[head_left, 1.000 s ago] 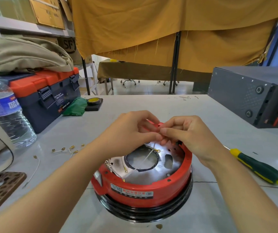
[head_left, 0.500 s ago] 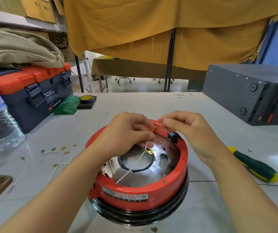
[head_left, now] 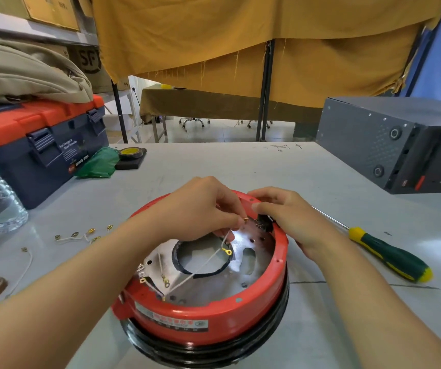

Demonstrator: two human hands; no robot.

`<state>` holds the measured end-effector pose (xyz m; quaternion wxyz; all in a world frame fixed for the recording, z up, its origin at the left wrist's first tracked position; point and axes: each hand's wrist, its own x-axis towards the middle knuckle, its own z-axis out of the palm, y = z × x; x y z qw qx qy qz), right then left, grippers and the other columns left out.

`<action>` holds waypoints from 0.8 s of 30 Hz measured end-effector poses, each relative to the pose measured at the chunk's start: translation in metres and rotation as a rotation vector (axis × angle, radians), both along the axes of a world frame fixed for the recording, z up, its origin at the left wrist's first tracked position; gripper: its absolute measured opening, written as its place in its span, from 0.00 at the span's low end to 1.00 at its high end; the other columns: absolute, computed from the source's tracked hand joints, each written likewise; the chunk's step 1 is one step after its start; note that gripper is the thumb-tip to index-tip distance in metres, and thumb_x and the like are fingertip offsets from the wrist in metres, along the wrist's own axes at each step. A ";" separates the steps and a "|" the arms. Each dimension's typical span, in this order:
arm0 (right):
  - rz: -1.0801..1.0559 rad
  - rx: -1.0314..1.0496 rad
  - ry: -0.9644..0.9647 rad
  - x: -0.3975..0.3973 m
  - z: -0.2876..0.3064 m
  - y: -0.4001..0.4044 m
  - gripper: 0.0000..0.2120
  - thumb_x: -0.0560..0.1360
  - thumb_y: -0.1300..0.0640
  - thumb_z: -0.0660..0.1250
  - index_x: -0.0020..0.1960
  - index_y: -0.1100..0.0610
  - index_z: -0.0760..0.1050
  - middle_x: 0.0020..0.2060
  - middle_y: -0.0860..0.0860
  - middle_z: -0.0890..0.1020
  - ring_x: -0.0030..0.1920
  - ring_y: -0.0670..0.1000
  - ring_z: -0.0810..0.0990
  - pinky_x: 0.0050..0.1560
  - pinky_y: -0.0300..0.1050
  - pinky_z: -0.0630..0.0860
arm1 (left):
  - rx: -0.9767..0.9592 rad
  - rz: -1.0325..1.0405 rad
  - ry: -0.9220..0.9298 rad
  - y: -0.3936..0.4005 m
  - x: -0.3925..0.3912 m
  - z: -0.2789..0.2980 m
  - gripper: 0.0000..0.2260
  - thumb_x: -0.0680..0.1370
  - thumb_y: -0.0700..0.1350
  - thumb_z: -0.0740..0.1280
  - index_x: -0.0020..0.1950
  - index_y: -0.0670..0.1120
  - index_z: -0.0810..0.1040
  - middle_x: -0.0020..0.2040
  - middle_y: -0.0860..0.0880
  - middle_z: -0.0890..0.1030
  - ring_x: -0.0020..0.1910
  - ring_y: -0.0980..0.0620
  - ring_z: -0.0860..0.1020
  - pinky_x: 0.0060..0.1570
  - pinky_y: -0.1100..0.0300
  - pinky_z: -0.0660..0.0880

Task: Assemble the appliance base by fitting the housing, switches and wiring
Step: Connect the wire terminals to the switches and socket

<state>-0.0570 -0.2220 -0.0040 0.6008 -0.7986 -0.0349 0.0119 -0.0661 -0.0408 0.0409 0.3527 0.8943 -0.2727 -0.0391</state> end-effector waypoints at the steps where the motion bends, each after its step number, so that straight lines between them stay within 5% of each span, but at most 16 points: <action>1: 0.005 -0.004 -0.001 -0.001 0.000 0.001 0.10 0.75 0.62 0.64 0.52 0.51 0.80 0.51 0.56 0.83 0.42 0.54 0.79 0.47 0.54 0.74 | 0.021 -0.015 0.022 -0.003 0.001 0.001 0.04 0.73 0.39 0.70 0.41 0.45 0.84 0.32 0.50 0.84 0.34 0.53 0.83 0.43 0.62 0.80; 7: -0.005 0.009 -0.036 0.000 -0.003 0.004 0.12 0.73 0.62 0.63 0.49 0.50 0.81 0.48 0.56 0.83 0.40 0.54 0.77 0.43 0.54 0.72 | 0.024 -0.052 0.013 -0.009 0.003 -0.010 0.04 0.72 0.40 0.71 0.39 0.45 0.83 0.32 0.49 0.83 0.34 0.54 0.81 0.42 0.62 0.78; 12: -0.018 -0.009 -0.058 0.003 -0.008 0.006 0.11 0.73 0.61 0.63 0.48 0.50 0.81 0.47 0.53 0.83 0.45 0.52 0.80 0.54 0.57 0.76 | -0.015 -0.042 -0.059 -0.008 0.001 -0.017 0.03 0.72 0.41 0.72 0.38 0.47 0.82 0.30 0.54 0.82 0.31 0.61 0.80 0.37 0.70 0.74; 24: -0.018 -0.015 -0.092 0.006 -0.011 0.006 0.11 0.72 0.62 0.63 0.48 0.51 0.81 0.47 0.52 0.83 0.50 0.58 0.81 0.54 0.57 0.76 | 0.051 -0.060 -0.245 -0.018 -0.002 -0.023 0.01 0.72 0.39 0.71 0.40 0.42 0.82 0.33 0.51 0.82 0.34 0.60 0.79 0.36 0.72 0.72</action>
